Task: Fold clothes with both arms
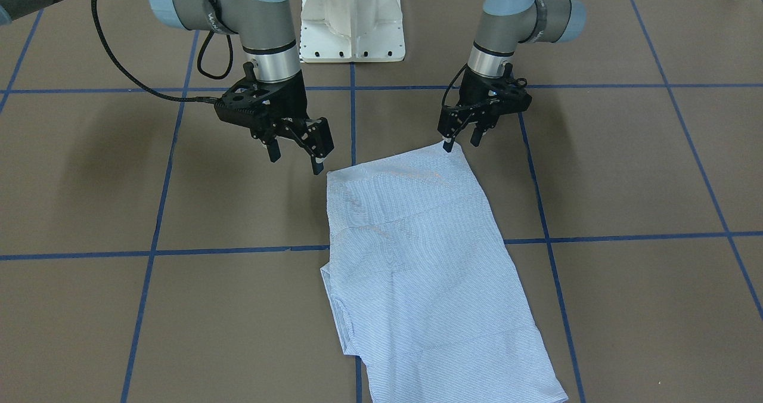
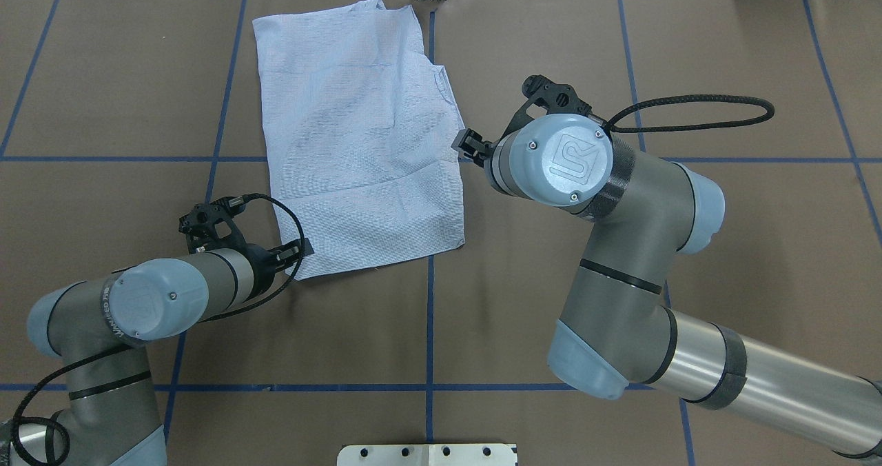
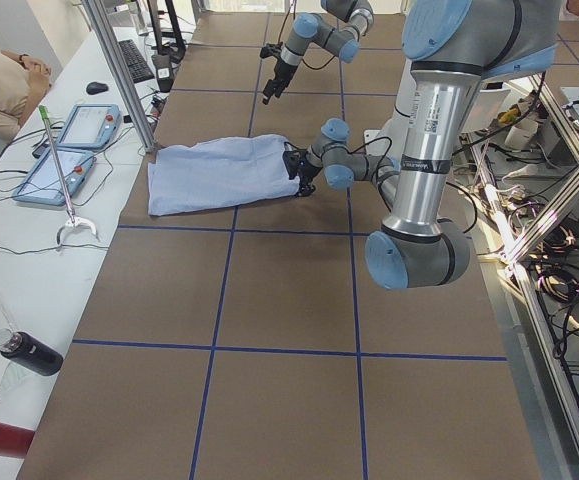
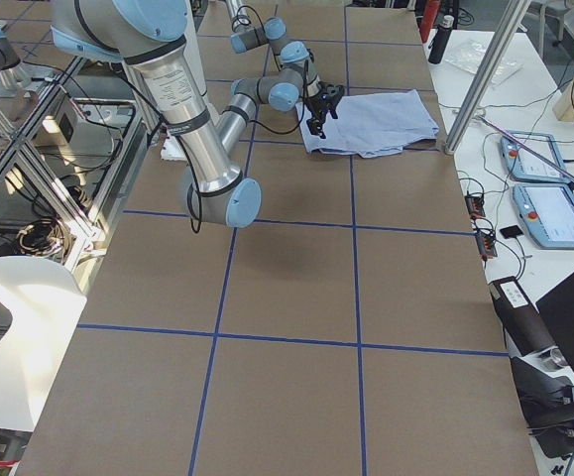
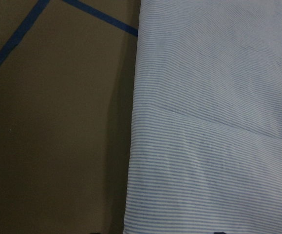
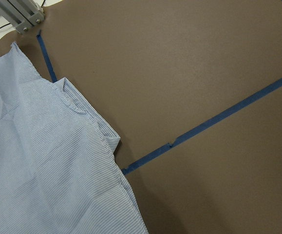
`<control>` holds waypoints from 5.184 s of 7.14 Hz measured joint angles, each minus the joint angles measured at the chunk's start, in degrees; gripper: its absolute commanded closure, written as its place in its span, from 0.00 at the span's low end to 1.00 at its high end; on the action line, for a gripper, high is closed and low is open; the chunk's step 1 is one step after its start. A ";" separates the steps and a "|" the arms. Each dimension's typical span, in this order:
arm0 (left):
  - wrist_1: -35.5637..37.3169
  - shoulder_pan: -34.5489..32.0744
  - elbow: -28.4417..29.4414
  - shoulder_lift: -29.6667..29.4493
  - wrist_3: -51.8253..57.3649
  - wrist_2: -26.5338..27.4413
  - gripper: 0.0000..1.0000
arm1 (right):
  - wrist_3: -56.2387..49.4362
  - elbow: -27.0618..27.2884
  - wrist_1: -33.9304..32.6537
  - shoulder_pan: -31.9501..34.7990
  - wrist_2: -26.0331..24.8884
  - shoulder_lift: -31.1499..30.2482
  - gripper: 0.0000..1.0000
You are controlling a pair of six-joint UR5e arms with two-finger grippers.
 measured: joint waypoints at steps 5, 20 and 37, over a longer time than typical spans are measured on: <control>0.00 0.35 1.12 -1.13 -0.23 0.02 0.51 | -0.27 0.03 0.04 0.00 -0.12 -0.20 0.00; -0.09 0.56 0.59 -1.19 -0.35 0.03 1.00 | 17.94 -13.34 0.33 -7.30 -3.65 6.17 0.14; -0.08 0.53 -0.02 -1.81 0.03 -0.07 1.00 | 20.84 -23.55 6.54 -7.73 -6.18 11.22 1.00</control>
